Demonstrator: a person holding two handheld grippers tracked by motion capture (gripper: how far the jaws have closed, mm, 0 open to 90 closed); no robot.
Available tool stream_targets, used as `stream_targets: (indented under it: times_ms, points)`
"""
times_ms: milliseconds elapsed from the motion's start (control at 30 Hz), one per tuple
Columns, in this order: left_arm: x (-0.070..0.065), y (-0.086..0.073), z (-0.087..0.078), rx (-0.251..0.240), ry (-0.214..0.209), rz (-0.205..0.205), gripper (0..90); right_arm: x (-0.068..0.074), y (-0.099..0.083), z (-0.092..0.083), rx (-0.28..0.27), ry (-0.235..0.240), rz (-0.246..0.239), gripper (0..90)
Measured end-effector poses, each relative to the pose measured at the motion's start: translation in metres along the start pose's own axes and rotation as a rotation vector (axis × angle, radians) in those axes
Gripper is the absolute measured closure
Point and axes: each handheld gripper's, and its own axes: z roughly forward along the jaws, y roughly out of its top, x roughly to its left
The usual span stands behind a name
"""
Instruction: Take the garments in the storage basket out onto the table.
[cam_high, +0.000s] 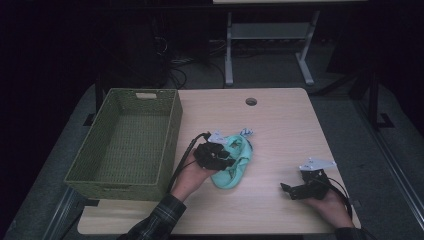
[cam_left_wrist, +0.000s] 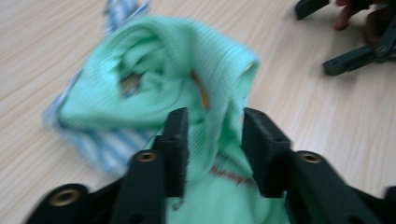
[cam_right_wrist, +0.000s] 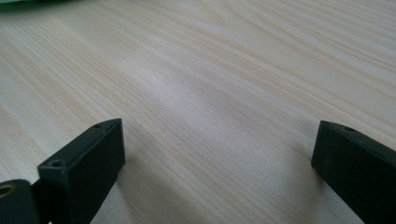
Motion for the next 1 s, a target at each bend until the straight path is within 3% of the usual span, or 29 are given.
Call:
stream_targets:
  times_ms: [133, 300, 433, 633, 1000]
  points:
    - [0.009, -0.017, -0.006, 0.03, 0.024, -0.031, 76.4, 0.0, 0.0, 0.0, 0.0, 0.0, 0.0, 2.3]
    - [0.01, -0.032, -0.002, 0.078, 0.043, -0.05, 84.4, 0.0, 0.0, 0.0, 0.0, 0.0, -0.001, 2.3]
    - [0.012, -0.036, 0.005, 0.13, 0.078, -0.028, 88.2, 0.0, 0.0, 0.0, 0.0, 0.0, -0.001, 2.3]
    - [0.012, -0.043, 0.016, 0.18, 0.069, -0.034, 89.0, 0.0, 0.0, 0.0, 0.0, 0.0, -0.001, 2.3]
    - [-0.001, -0.048, 0.014, 0.179, 0.02, -0.032, 89.2, 0.0, 0.0, 0.0, 0.0, 0.0, -0.002, 2.3]
